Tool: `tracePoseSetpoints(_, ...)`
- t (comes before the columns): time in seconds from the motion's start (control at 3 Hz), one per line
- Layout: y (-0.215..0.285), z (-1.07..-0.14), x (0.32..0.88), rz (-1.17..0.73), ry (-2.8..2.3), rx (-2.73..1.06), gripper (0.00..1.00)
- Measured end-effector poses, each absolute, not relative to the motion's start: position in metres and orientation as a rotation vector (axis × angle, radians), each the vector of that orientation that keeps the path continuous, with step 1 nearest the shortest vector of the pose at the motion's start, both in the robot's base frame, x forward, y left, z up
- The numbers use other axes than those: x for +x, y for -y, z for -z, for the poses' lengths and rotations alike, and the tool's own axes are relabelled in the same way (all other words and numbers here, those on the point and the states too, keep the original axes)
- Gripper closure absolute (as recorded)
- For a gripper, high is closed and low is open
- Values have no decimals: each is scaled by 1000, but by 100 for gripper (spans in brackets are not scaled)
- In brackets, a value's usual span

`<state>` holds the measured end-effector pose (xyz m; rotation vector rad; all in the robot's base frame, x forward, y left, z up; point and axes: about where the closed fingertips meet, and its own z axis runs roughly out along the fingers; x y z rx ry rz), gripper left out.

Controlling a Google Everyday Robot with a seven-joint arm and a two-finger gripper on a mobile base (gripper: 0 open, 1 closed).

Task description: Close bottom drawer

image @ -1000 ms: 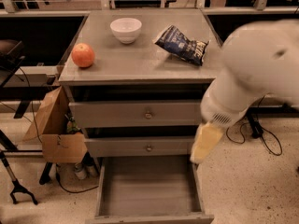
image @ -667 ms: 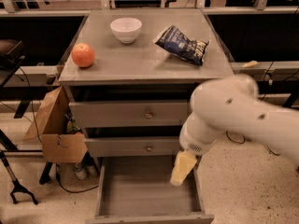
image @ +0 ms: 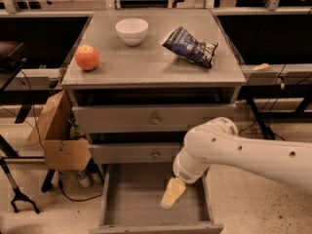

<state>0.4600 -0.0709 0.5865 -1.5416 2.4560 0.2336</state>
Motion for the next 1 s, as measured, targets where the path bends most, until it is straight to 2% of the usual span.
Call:
tracePoseSetpoints(0.67, 77, -552, 458, -262, -2481, -1570, 0)
tracePoseSetpoints(1.0, 99, -477, 441, -370, -2560, -1547, 0)
